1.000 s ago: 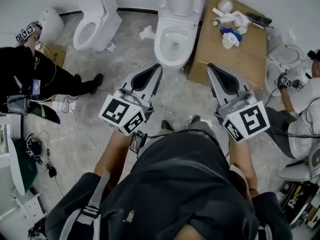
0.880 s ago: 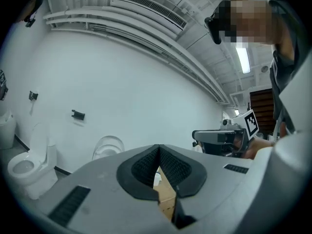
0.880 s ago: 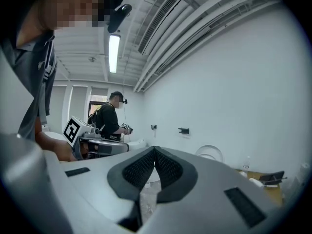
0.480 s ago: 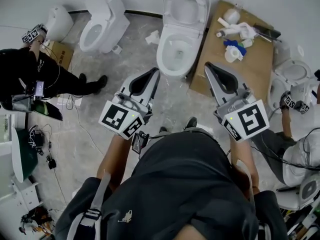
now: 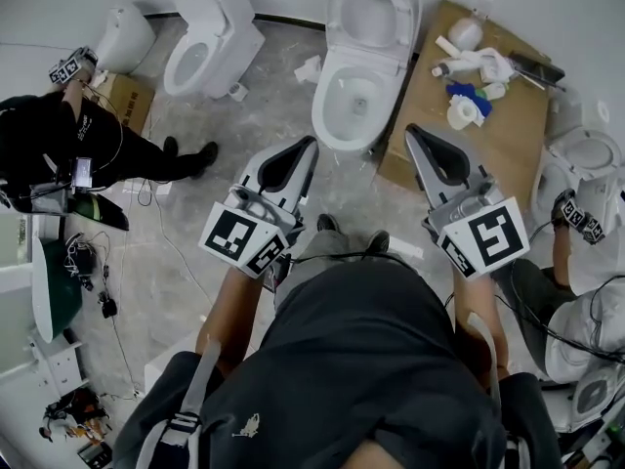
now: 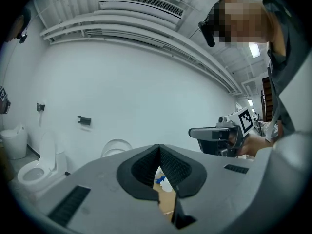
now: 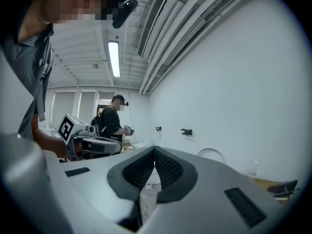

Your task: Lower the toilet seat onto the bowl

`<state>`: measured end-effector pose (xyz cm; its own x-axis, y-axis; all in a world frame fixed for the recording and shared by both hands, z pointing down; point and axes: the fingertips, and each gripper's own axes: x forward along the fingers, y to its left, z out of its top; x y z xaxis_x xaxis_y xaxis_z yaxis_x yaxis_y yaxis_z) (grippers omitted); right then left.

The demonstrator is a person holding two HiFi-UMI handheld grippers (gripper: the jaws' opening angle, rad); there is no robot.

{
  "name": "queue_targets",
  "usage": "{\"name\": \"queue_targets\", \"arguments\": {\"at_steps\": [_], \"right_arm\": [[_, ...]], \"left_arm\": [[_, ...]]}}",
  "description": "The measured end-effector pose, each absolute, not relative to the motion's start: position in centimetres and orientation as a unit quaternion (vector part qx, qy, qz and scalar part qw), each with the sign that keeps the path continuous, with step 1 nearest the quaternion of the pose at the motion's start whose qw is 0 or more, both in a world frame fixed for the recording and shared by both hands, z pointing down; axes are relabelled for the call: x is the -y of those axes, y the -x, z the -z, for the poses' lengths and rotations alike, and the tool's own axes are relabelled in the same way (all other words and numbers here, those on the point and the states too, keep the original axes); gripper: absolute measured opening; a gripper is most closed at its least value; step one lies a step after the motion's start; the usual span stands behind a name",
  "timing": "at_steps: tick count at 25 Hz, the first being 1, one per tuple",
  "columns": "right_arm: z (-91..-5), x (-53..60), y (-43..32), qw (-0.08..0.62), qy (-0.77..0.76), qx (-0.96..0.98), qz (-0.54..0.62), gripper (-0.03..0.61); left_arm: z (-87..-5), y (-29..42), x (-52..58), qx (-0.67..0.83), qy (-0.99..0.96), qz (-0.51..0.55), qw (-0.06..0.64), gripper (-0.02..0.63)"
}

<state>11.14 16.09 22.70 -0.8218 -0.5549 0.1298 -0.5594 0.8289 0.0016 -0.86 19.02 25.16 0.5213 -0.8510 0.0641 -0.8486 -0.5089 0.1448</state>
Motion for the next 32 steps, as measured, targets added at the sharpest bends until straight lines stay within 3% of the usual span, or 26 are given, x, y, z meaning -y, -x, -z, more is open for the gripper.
{"name": "queue_targets", "arguments": {"at_steps": [20, 32], "right_arm": [[-22.4, -10.3, -3.3, 0.104, -0.384, 0.918, -0.003, 0.008], [-23.3, -5.4, -3.3, 0.098, -0.369, 0.924, -0.014, 0.008]], "left_arm": [[-24.9, 9.7, -10.6, 0.403, -0.910, 0.046, 0.083, 0.003], [-26.0, 10.5, -7.6, 0.432, -0.896, 0.031, 0.095, 0.003]]}}
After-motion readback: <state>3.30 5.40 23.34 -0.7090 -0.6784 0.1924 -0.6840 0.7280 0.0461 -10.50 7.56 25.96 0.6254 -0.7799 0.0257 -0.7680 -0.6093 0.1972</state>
